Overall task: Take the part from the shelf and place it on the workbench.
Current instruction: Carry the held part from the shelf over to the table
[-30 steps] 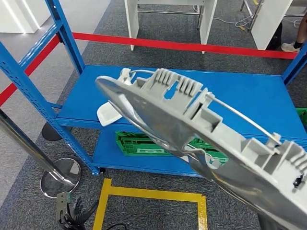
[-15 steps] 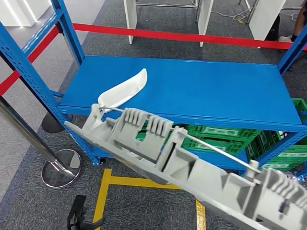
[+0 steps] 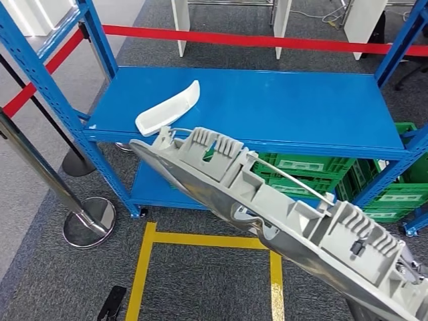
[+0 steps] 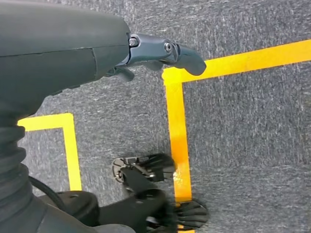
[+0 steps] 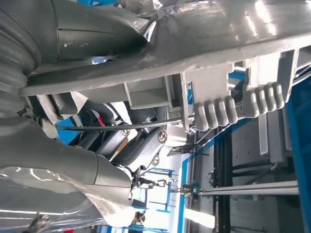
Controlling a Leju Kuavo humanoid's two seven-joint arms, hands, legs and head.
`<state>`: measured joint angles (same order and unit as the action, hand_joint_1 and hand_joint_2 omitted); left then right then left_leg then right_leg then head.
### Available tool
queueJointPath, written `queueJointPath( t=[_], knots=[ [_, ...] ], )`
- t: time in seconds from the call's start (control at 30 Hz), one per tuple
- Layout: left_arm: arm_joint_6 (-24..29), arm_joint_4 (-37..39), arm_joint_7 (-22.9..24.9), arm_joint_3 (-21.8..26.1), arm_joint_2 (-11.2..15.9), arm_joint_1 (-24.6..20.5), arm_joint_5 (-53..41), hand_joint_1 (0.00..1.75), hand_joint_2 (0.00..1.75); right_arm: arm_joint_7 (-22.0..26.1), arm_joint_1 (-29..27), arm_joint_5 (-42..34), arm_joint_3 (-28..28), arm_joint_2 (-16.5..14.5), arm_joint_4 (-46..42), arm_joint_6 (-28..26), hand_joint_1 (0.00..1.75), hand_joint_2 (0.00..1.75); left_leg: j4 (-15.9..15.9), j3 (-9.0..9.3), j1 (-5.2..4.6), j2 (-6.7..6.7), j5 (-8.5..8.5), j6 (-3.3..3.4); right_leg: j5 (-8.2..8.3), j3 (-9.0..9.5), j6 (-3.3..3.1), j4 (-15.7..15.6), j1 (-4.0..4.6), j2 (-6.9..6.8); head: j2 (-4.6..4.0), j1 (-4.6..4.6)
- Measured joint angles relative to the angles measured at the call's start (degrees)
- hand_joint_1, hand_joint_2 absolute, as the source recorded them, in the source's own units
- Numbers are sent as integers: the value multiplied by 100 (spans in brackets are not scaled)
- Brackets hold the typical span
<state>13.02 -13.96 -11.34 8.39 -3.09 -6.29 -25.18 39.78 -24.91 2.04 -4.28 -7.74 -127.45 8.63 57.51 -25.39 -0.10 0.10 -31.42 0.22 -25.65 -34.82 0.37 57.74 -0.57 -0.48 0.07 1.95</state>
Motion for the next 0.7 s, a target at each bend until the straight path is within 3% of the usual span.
queueJointPath(
  t=[0.07, 0.13, 0.17, 0.2, 0.27, 0.3, 0.33, 0.37, 0.4, 0.43, 0.5, 0.53, 0.57, 0.63, 0.67, 0.7],
  knots=[
    [19, 2, 32, -10, 5, 4, 12, 0, 175, 0, 2, 21, 11, 0, 3, -14, 175, 175, -286, 116, -30, -6, -33, 44, 110, -27, 80, -23, -9, -10, 0, -2],
    [80, 12, 84, -9, -3, 26, 69, 0, 175, 0, -2, 80, 15, 1, 18, -72, 175, 175, -316, 14, -22, 13, 90, 107, 73, -81, 150, -2, -28, -2, 0, -2],
    [126, 18, 101, 0, -6, 42, 117, 0, 175, 0, -5, 123, 14, 5, 32, -119, 175, 175, -332, -59, -12, 27, 163, 145, -104, -141, 173, 109, -30, 9, 0, -14],
    [175, 24, 96, 17, -9, 64, 165, 0, 175, 0, -7, 168, 7, 14, 50, -172, 175, 175, -341, -144, -4, 43, 235, 176, -388, -221, 188, 332, -34, 19, 0, -22],
    [266, 31, 61, 78, -6, 119, 262, 0, 175, 0, -11, 252, -14, 51, 96, -297, 175, 175, -319, -332, -20, 58, 369, 207, -958, -367, 213, 1032, -34, 27, 0, -38],
    [303, 36, 30, 121, -6, 151, 314, 0, 175, 0, -13, 287, -32, 80, 122, -365, 175, 175, -296, -436, -29, 56, 437, 207, -1058, -388, 221, 1367, -33, 27, 0, -38],
    [335, 42, -4, 169, -6, 182, 362, 0, 175, 0, -15, 318, -53, 111, 149, -434, 175, 175, -264, -546, -37, 45, 503, 201, -999, -349, 222, 1574, -32, 28, 0, -37],
    [363, 48, -38, 217, -6, 208, 407, 0, 175, 0, -20, 348, -80, 142, 174, -499, 175, 175, -223, -660, -41, 26, 561, 191, -826, -230, 216, 1599, -31, 35, 0, -35],
    [389, 54, -75, 267, -6, 227, 446, 0, 175, 0, -27, 380, -111, 172, 199, -558, 175, 175, -177, -770, -44, -4, 612, 176, -635, -19, 202, 1423, -31, 64, 0, -34],
    [413, 57, -107, 315, -7, 236, 475, 0, 175, -1, -39, 404, -138, 204, 224, -606, 175, 175, -125, -868, -44, -39, 659, 157, -553, 291, 179, 1050, -32, 156, 0, -33],
    [436, 61, -160, 401, -9, 234, 524, 0, 175, -2, -72, 423, -179, 263, 274, -679, 175, 175, -19, -1021, -59, -141, 761, 114, -681, 922, 135, 147, -37, 343, 0, -33],
    [432, 62, -188, 442, -10, 236, 542, 0, 175, -3, -89, 416, -197, 290, 301, -707, 175, 175, 9, -1073, -63, -197, 823, 91, -797, 1098, 114, -152, -33, 389, 0, -33],
    [418, 64, -222, 478, -10, 248, 561, 0, 175, -3, -107, 406, -215, 311, 326, -733, 175, 175, 20, -1113, -67, -255, 889, 64, -844, 1151, 92, -284, -25, 360, 0, -34],
    [380, 78, -320, 550, 2, 294, 588, 0, 175, -3, -134, 380, -250, 347, 370, -787, 175, 175, 40, -1184, -52, -294, 897, -1, -786, 1051, 12, -284, -32, 231, 0, -33],
    [359, 84, -376, 579, 5, 321, 599, 0, 175, -3, -154, 370, -261, 361, 385, -811, 175, 175, 139, -1224, -43, -261, 745, -38, -732, 999, -35, -285, -40, 163, 0, -23],
    [339, 90, -430, 603, 4, 338, 602, 0, 175, -2, -177, 363, -269, 374, 397, -829, 175, 175, 341, -1277, -29, -203, 489, -76, -675, 939, -73, -286, -51, 90, 0, -12]
  ],
)
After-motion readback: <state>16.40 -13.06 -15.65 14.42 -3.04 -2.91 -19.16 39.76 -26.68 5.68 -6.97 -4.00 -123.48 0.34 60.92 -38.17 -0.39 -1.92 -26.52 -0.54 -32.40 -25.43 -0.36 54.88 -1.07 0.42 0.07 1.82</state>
